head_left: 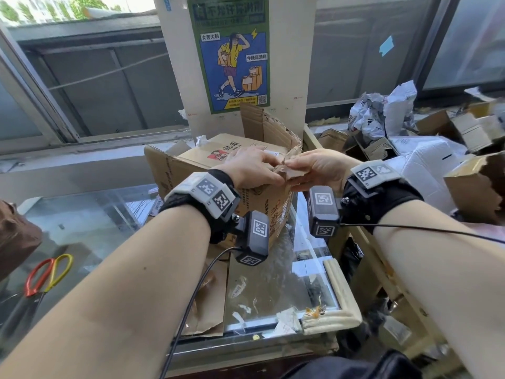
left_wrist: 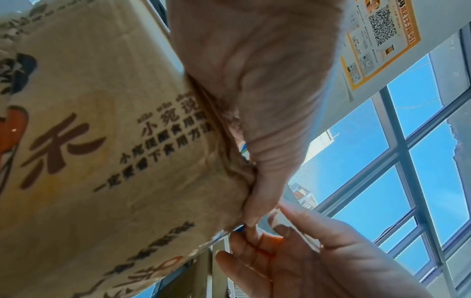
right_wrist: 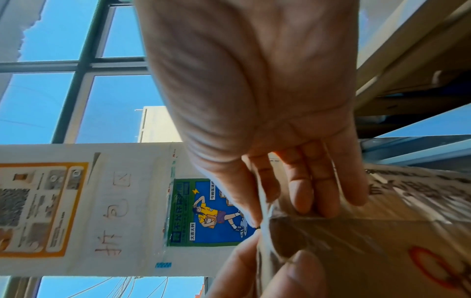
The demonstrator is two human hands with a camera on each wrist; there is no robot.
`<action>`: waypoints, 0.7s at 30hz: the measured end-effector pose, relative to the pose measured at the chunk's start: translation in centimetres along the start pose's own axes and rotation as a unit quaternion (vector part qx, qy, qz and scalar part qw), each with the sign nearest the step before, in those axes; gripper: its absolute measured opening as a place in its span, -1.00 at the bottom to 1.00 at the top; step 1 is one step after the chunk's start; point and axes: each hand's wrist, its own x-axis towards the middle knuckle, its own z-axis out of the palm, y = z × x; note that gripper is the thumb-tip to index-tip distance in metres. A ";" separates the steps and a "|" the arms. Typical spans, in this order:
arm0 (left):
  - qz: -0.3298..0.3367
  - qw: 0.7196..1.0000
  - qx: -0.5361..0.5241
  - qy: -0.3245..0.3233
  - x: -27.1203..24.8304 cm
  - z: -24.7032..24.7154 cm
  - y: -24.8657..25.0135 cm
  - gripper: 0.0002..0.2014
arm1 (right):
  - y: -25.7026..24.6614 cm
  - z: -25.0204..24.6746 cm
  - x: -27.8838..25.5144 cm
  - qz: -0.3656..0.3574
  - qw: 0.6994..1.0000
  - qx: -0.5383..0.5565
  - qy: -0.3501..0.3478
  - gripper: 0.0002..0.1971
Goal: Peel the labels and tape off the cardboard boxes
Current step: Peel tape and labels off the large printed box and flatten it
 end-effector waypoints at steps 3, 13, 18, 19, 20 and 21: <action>0.001 1.000 0.001 0.003 0.1 -0.1 0.0 -0.64 | 0.4 -0.1 0.1 -0.002 1.000 0.024 -0.001 -0.77; 0.001 1.000 -0.027 -0.013 0.1 -0.2 -0.1 -0.61 | 2.5 0.2 0.4 -0.015 0.984 0.164 -0.067 -0.84; 0.004 0.999 -0.034 -0.008 0.2 -0.1 -0.3 -0.68 | 3.3 0.1 0.4 -0.025 0.974 0.213 -0.076 -0.81; 0.003 0.999 -0.033 -0.009 0.2 -0.1 -0.3 -0.68 | 3.5 0.1 0.4 -0.027 0.971 0.223 -0.079 -0.80; 0.002 0.999 -0.032 -0.010 0.2 -0.2 -0.3 -0.67 | 3.6 0.1 0.4 -0.027 0.969 0.231 -0.082 -0.80; 0.002 0.999 -0.031 -0.013 0.2 -0.2 -0.3 -0.66 | 3.7 0.0 0.4 -0.027 0.967 0.237 -0.084 -0.80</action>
